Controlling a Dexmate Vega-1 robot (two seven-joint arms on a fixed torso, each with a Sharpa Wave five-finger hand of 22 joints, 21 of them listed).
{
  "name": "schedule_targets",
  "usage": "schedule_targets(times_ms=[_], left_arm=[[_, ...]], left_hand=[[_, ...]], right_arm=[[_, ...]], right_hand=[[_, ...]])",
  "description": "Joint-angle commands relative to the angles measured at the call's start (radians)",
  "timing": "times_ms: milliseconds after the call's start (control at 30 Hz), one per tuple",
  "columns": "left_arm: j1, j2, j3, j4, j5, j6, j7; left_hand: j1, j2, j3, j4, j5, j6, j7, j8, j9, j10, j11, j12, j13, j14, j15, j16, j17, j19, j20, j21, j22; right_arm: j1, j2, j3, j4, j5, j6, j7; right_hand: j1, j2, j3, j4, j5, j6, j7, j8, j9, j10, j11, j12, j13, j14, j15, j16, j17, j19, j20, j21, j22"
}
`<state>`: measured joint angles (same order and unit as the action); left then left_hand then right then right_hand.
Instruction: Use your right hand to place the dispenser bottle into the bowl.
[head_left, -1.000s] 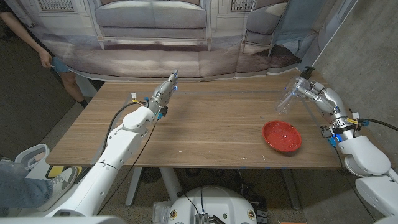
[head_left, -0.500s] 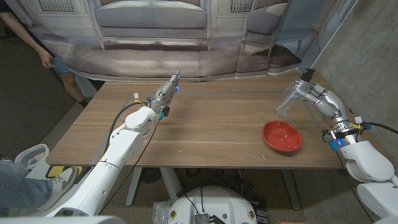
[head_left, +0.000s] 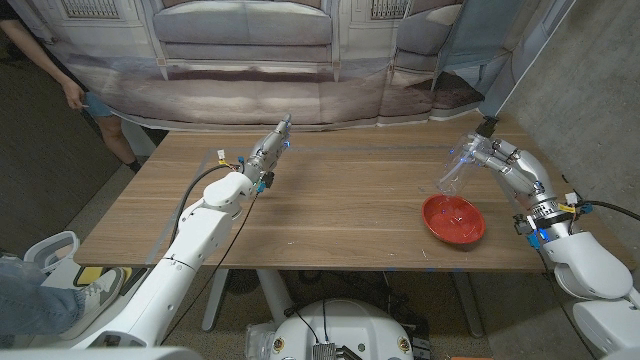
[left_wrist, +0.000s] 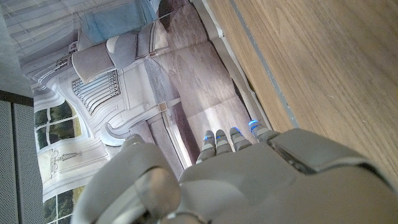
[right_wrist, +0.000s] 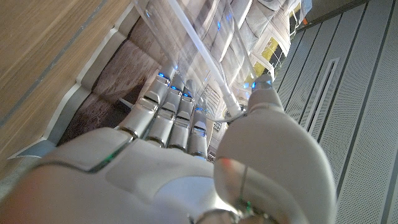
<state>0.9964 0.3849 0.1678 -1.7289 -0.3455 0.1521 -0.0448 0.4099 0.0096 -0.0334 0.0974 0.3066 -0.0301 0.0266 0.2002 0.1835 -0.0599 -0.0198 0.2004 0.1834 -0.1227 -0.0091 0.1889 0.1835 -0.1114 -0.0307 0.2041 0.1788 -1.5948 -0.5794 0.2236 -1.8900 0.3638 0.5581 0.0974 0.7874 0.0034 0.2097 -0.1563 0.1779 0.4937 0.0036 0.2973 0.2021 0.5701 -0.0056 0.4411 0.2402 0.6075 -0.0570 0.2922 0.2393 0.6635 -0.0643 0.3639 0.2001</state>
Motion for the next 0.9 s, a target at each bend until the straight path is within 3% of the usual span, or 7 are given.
schedule_targets(times_ms=[33, 367, 900], left_arm=[[0.011, 0.011, -0.023, -0.018, -0.004, -0.008, 0.005], [0.015, 0.022, -0.031, -0.044, -0.002, 0.014, 0.020], [-0.003, 0.027, -0.030, -0.043, -0.002, 0.032, 0.016]], left_hand=[[0.001, 0.010, -0.006, 0.000, 0.000, -0.001, 0.003, -0.003, 0.004, -0.001, 0.005, 0.001, 0.004, 0.001, 0.004, -0.001, 0.002, -0.001, 0.000, -0.002, 0.003], [0.002, 0.011, -0.007, 0.000, 0.000, -0.001, 0.003, -0.003, 0.004, -0.001, 0.004, 0.001, 0.004, 0.001, 0.003, -0.001, 0.002, -0.001, 0.000, -0.002, 0.003], [0.005, 0.013, -0.009, -0.001, -0.001, -0.001, 0.003, -0.003, 0.004, 0.000, 0.003, 0.002, 0.004, 0.002, 0.003, 0.000, 0.002, -0.002, -0.001, -0.002, 0.003]], right_arm=[[-0.022, 0.019, 0.000, -0.018, -0.042, -0.014, -0.015], [-0.033, 0.044, 0.008, -0.023, -0.155, -0.020, -0.064], [-0.037, 0.071, 0.002, 0.022, -0.164, 0.036, -0.070]], right_hand=[[0.076, 0.084, 0.027, 0.017, 0.009, 0.097, -0.089, 0.006, 0.003, 0.062, -0.051, 0.004, 0.005, 0.010, -0.089, -0.004, 0.005, 0.002, -0.063, 0.004, 0.001], [0.075, 0.082, 0.026, 0.018, 0.009, 0.099, -0.092, 0.004, 0.003, 0.064, -0.057, 0.003, 0.005, 0.009, -0.091, -0.006, 0.005, 0.002, -0.065, 0.004, 0.001], [0.069, 0.076, 0.022, 0.020, 0.008, 0.112, -0.094, 0.004, 0.003, 0.072, -0.064, 0.004, 0.006, 0.020, -0.095, -0.004, 0.007, 0.007, -0.076, 0.006, 0.001]])
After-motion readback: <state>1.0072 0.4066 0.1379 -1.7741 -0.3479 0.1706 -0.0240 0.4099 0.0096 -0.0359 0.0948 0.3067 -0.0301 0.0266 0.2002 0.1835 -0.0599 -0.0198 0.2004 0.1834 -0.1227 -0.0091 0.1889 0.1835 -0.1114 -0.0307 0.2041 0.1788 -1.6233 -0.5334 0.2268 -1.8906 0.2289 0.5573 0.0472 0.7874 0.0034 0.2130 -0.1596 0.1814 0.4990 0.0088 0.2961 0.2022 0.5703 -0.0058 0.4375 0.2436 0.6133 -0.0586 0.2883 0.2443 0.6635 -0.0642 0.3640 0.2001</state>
